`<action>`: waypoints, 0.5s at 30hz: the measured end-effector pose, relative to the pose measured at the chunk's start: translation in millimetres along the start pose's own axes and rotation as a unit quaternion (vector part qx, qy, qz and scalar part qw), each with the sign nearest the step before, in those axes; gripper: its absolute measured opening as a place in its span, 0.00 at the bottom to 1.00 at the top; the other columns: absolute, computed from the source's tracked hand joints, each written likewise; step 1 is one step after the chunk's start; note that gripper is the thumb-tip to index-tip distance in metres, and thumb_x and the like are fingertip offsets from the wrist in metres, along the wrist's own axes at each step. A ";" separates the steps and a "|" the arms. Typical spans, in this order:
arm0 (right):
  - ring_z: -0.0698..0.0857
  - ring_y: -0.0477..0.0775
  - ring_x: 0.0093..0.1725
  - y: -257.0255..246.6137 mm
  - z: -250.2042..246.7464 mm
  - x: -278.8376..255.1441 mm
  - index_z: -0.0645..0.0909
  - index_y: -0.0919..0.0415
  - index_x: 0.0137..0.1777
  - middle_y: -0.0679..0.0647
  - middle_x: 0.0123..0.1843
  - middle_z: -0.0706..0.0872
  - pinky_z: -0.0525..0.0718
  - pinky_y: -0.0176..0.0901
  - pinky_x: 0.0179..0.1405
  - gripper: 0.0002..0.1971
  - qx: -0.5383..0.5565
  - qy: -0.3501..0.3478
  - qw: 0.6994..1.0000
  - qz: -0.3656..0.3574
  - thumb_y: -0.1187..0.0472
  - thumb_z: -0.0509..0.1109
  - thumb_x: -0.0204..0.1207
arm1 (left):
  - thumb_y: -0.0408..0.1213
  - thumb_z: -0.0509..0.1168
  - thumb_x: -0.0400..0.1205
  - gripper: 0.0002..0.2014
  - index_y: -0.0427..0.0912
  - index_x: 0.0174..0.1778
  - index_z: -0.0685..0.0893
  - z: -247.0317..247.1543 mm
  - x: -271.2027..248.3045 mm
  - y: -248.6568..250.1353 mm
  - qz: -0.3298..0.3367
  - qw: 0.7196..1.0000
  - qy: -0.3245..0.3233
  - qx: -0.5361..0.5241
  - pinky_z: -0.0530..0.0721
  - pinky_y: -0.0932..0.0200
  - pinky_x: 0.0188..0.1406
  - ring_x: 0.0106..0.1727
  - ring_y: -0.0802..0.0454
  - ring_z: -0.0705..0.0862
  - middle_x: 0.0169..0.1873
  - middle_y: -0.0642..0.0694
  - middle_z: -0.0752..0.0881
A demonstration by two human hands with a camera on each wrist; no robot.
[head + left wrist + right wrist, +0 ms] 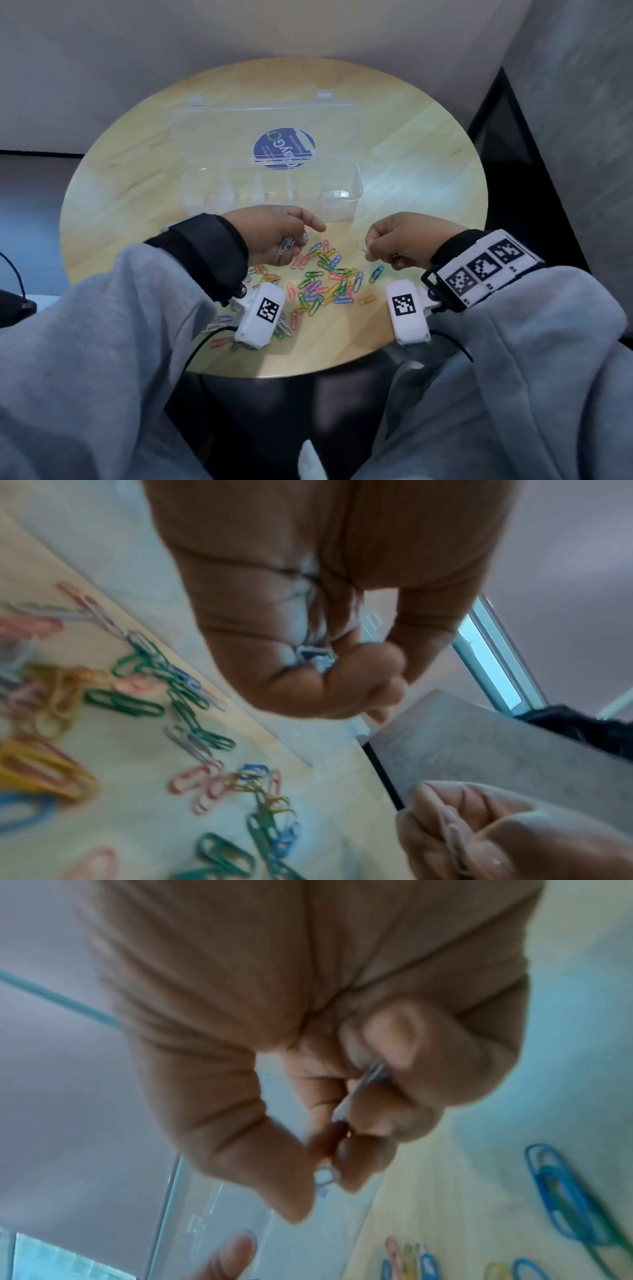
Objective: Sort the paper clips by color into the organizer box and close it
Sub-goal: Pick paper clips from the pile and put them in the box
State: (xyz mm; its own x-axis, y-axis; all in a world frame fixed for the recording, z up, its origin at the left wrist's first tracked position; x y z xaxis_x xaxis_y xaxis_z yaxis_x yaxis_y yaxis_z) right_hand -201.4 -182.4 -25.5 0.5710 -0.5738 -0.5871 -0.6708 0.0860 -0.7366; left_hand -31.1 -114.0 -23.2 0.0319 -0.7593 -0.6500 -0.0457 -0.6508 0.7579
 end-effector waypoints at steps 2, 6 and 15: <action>0.69 0.50 0.25 -2.6 -1.3 -0.6 0.75 0.61 0.29 0.55 0.26 0.75 0.69 0.35 0.21 0.13 0.044 -0.007 0.999 -0.016 0.75 0.68 0.71 | 0.22 0.47 0.79 0.18 0.40 0.38 0.81 5.1 -1.0 0.7 -0.010 1.000 -0.012 -0.025 0.72 0.72 0.14 0.19 0.57 0.73 0.25 0.46 0.72; 0.70 0.44 0.17 -7.8 -1.9 -1.9 0.76 0.62 0.34 0.52 0.23 0.78 0.68 0.29 0.14 0.12 0.133 -0.001 0.990 -0.037 0.78 0.62 0.74 | 0.25 0.45 0.78 0.15 0.39 0.31 0.74 10.9 -1.8 2.6 -0.033 0.996 -0.005 -0.078 0.70 0.73 0.13 0.17 0.56 0.75 0.28 0.44 0.73; 0.68 0.45 0.22 -8.0 -14.2 -2.2 0.78 0.64 0.37 0.52 0.29 0.68 0.64 0.29 0.15 0.13 0.344 0.049 0.937 -0.025 0.74 0.54 0.75 | 0.44 0.69 0.75 0.05 0.47 0.39 0.84 27.2 21.9 25.6 0.032 0.880 0.152 0.448 0.68 0.66 0.26 0.36 0.51 0.79 0.32 0.51 0.81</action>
State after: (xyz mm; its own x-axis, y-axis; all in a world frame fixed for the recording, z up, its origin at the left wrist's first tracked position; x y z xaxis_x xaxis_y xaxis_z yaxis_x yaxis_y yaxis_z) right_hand -204.0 -193.3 -13.6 0.5240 -0.6604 -0.5379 -0.1618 0.5428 -0.8241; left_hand -58.7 -147.1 -19.5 0.2601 -0.8487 -0.4604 -0.8223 -0.4446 0.3551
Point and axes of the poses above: each hand's wrist, its own x-axis towards the middle knuckle, its own z-axis out of the palm, y = z × x, the point moved 6 cm from there along x, towards the middle knuckle
